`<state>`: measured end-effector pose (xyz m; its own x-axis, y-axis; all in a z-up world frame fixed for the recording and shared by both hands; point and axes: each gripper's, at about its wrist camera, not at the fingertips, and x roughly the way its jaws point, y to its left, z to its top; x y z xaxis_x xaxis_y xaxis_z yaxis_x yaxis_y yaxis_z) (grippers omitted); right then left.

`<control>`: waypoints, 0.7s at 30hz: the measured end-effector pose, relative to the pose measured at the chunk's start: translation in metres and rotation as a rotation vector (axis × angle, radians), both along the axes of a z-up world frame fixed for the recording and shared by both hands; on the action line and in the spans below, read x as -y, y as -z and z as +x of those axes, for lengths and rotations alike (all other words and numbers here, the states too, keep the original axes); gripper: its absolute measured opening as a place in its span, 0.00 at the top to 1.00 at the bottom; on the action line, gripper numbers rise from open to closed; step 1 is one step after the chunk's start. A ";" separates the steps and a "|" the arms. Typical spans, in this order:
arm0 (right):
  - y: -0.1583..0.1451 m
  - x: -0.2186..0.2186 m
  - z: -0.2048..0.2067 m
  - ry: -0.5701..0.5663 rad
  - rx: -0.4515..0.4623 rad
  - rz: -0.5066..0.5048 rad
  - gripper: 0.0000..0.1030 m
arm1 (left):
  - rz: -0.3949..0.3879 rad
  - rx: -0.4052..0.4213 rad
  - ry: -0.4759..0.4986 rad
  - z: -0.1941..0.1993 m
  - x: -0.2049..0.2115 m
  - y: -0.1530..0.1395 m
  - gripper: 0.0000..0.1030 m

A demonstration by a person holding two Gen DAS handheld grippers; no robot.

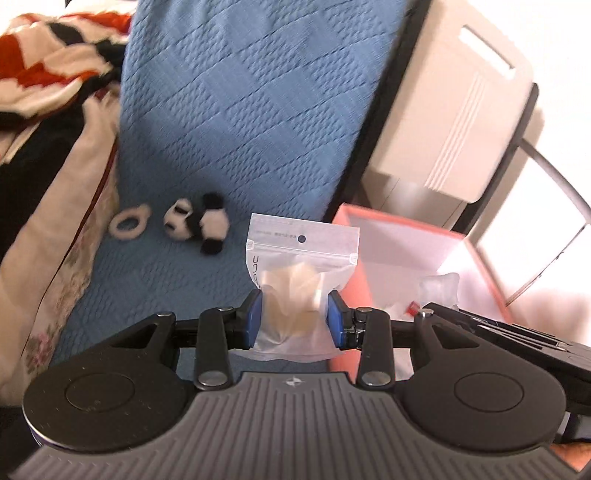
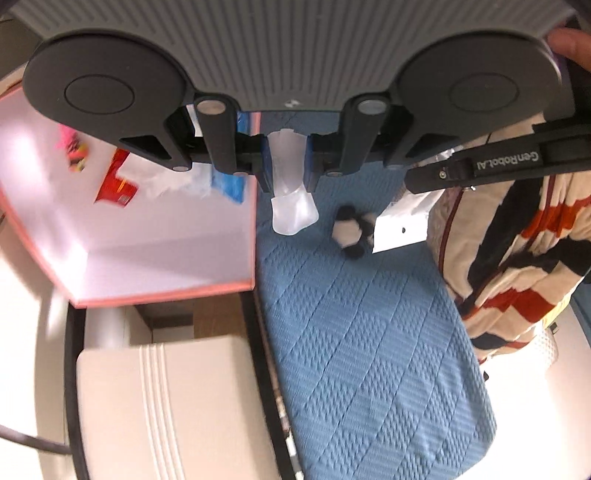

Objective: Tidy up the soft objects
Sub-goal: 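Carry the plastic packet and sponge bag over the pink shoebox with both tools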

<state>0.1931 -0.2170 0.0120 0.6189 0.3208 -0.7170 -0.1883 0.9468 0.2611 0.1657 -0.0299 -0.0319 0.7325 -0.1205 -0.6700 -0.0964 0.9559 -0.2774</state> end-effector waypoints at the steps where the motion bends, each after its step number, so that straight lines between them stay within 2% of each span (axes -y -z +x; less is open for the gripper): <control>1: -0.004 0.003 0.002 0.003 0.009 -0.002 0.79 | 0.006 0.013 0.005 0.003 0.004 -0.005 0.59; 5: -0.022 0.019 0.007 0.019 0.043 0.026 0.79 | -0.002 0.045 0.024 0.013 0.021 -0.020 0.59; 10: -0.036 0.037 0.008 0.035 0.076 0.013 0.79 | -0.005 0.080 0.059 0.020 0.042 -0.031 0.59; 14: -0.040 0.052 0.010 0.053 0.083 0.001 0.79 | -0.002 0.094 0.083 0.027 0.060 -0.035 0.59; 21: -0.033 0.081 0.009 0.083 0.074 -0.031 0.79 | -0.009 0.070 0.121 0.037 0.086 -0.028 0.59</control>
